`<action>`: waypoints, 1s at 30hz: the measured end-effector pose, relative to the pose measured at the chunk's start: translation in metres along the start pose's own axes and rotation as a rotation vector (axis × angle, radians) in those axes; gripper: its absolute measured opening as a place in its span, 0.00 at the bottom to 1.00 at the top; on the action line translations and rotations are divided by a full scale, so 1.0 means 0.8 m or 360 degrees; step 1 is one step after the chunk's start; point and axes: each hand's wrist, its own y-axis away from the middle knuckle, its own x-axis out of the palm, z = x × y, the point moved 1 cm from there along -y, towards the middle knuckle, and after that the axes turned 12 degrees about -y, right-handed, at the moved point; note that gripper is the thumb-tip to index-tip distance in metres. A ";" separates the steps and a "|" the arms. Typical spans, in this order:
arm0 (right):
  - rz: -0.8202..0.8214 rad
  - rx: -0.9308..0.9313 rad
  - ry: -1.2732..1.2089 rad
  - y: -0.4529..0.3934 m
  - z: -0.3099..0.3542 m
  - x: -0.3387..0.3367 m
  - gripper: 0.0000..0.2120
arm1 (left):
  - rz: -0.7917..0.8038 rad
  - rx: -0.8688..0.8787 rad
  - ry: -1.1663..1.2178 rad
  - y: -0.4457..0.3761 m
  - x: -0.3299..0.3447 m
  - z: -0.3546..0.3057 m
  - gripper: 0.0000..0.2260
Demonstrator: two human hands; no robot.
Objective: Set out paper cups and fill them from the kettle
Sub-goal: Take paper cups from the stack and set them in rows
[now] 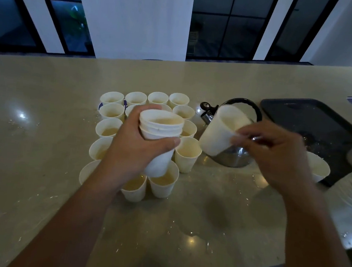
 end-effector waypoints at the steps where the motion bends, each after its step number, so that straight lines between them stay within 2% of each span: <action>1: 0.0134 0.0101 0.0070 0.005 -0.011 0.003 0.07 | -0.0039 -0.0006 0.0001 -0.001 -0.002 0.001 0.31; 4: 0.0500 0.0313 0.0232 0.023 -0.047 0.020 0.11 | -0.0104 -0.0008 -0.0037 -0.001 -0.007 0.005 0.34; 6: 0.0621 0.0362 0.0220 0.034 -0.067 0.034 0.12 | -0.0121 -0.0004 -0.0054 0.002 -0.008 0.008 0.33; 14: 0.0724 0.0312 0.0090 0.038 -0.084 0.069 0.09 | -0.0117 -0.0010 -0.0087 0.006 -0.002 0.010 0.34; 17: 0.0775 0.0327 0.0109 0.036 -0.084 0.068 0.11 | -0.0108 0.0005 -0.0084 0.006 0.001 0.009 0.35; 19: 0.0779 0.0344 0.0123 0.034 -0.077 0.057 0.18 | -0.0089 0.0032 -0.0075 0.004 0.004 0.004 0.35; 22: 0.0559 0.0318 0.0099 0.023 -0.055 0.032 0.22 | -0.0004 0.0116 -0.0063 -0.002 0.017 -0.015 0.33; 28: -0.0231 0.0243 0.0106 -0.068 -0.054 -0.039 0.10 | 0.0296 0.0300 -0.0070 -0.013 0.093 -0.061 0.29; 30: -0.0353 0.0263 0.0085 -0.100 -0.059 -0.059 0.08 | 0.0371 0.0365 -0.0157 -0.014 0.128 -0.064 0.33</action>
